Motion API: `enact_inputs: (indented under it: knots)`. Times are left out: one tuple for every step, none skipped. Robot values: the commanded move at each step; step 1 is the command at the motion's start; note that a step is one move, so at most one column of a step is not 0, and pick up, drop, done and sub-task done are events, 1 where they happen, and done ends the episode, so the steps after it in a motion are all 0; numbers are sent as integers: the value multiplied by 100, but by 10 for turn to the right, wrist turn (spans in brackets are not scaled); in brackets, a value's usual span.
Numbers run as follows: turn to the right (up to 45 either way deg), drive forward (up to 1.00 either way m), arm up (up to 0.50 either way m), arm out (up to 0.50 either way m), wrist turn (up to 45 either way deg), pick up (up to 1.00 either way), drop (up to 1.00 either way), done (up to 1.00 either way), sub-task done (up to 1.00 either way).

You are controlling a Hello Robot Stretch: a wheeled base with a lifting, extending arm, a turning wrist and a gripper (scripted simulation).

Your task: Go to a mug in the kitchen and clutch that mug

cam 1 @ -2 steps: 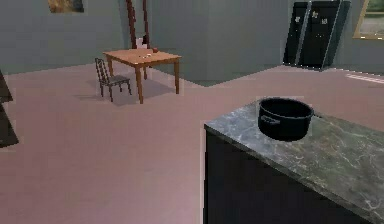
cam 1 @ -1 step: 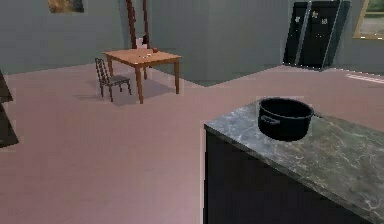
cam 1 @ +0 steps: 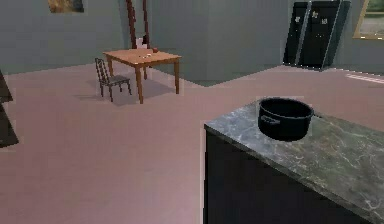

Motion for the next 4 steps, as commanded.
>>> enact_inputs:
  knots:
    - [0,0,0,0,450,0,0,0,0]
    - [0,0,0,0,450,0,0,0,0]
    - [0,0,0,0,450,0,0,0,0]
    - [0,0,0,0,330,0,0,0,0]
